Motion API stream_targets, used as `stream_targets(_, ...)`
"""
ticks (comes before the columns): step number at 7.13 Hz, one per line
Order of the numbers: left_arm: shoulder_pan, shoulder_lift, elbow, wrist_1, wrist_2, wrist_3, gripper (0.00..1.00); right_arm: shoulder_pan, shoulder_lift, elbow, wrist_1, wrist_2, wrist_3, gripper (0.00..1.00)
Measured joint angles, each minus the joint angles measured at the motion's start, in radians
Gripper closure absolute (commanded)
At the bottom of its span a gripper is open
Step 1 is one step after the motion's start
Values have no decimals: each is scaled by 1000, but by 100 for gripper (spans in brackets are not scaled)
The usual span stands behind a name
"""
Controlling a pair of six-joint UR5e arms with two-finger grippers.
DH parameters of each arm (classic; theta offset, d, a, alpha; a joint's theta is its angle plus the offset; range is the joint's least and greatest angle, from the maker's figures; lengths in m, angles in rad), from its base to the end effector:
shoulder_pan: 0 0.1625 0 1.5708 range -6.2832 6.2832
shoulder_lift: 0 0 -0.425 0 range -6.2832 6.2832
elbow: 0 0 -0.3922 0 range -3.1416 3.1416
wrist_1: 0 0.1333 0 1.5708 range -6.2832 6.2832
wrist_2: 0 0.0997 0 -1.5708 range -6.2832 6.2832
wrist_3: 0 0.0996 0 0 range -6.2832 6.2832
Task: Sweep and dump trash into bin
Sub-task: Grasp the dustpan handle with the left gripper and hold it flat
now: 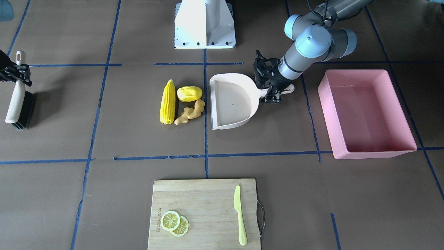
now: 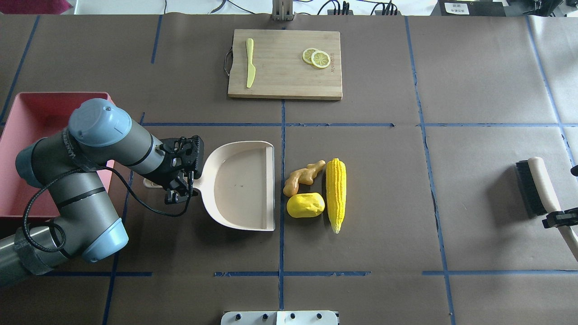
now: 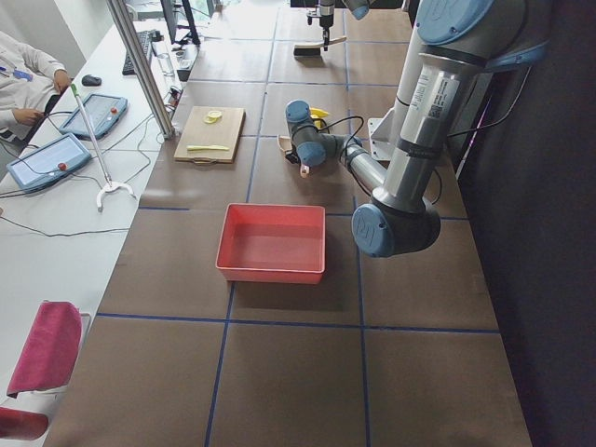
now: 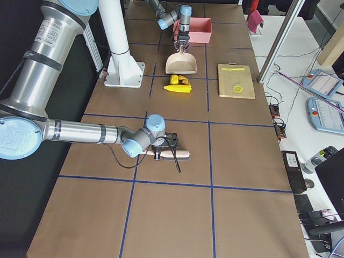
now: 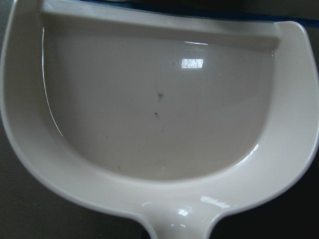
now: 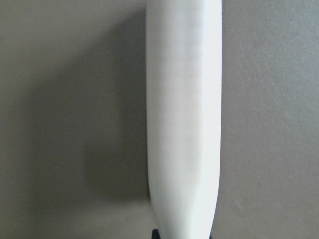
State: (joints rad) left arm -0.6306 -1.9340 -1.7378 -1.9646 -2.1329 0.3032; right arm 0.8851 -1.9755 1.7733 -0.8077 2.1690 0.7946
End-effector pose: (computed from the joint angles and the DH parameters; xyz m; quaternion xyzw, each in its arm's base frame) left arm 0.4508 -0.4284 0.3327 0.3290 0.3699 0.6014 0.6271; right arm -0.1587 -0.3160 0.6486 0.0043 -0.3874 -0.0315 0.9213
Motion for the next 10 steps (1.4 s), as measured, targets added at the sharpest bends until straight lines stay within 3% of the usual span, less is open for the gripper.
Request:
stream_targets(4, -30, -6, -57, 142, 3, 1, 98, 0, 1, 0, 1, 1, -1, 100)
stream_targets(10, 18, -54, -23, 150, 35, 2, 99, 0, 0, 0, 1, 0, 1, 100)
